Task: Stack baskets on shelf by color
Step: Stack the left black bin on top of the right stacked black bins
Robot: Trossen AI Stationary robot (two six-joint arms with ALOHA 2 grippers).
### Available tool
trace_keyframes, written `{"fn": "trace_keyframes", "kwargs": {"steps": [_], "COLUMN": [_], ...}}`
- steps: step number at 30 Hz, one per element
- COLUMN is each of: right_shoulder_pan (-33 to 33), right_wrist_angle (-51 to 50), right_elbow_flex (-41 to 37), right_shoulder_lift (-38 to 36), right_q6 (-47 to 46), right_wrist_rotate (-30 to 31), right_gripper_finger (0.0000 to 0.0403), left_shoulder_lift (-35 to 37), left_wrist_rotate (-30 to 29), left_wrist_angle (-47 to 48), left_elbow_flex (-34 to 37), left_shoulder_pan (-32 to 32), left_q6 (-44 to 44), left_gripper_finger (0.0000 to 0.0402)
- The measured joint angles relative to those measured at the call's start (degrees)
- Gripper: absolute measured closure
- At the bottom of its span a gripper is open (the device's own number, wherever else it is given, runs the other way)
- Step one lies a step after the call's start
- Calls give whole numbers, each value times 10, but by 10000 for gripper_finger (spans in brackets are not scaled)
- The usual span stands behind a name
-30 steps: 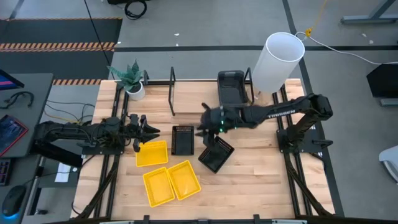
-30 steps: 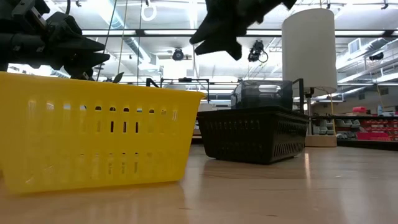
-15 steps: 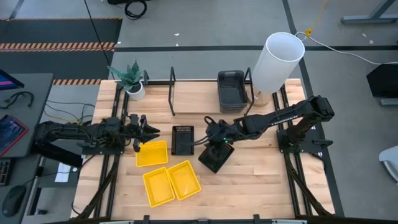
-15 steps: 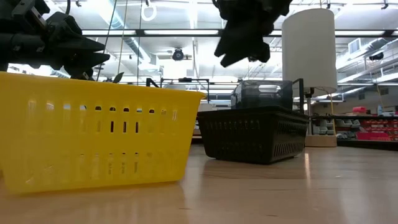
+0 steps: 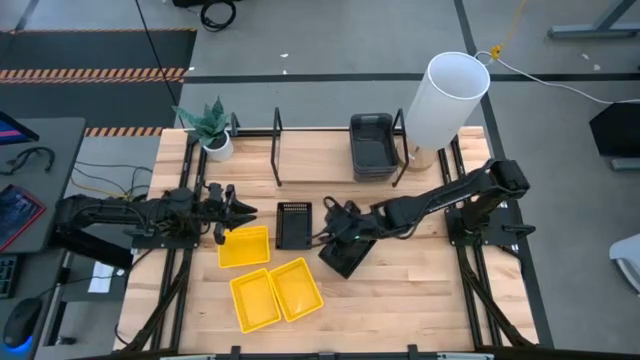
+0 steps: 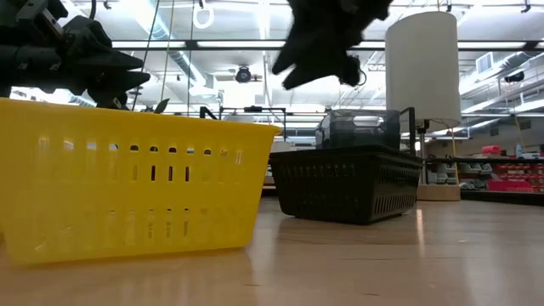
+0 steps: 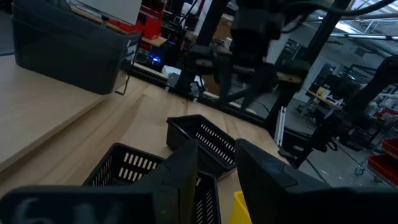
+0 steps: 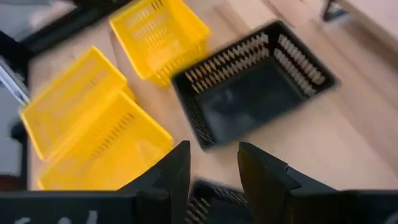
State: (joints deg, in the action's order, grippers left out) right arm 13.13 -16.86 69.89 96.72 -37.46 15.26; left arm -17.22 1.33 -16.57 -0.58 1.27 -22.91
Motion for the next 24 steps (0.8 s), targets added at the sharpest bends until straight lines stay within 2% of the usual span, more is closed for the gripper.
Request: {"fn": "trace_keyframes", "kwargs": {"steps": [4,9,13,19,22,24], "right_shoulder_pan": [-1,-21,-56,-93,-110,-117], "right_wrist_angle": [-40,-168,-256,-278,-292,-295], "right_elbow_flex": [76,215,295,330,330,330], "right_shoulder_lift": [61,149,205,251,254,252], "right_q6": [13,20,6,35,39,24], "right_wrist_rotate": [-5,11,10,-39,-61,-54], "right_gripper_finger": [264,264,264,255,236,218], "left_shoulder_lift": [-3,-13,-15,-15,-15,-15], "left_wrist_rotate": [0,0,0,0,0,0], "left_wrist_angle": [0,-4,-6,-4,-5,-5], "left_elbow_flex": [0,0,0,0,0,0], "left_shoulder_pan": [0,0,0,0,0,0], "left_q6": [0,0,0,0,0,0], "left_gripper_finger": [285,285,285,285,285,285]}}
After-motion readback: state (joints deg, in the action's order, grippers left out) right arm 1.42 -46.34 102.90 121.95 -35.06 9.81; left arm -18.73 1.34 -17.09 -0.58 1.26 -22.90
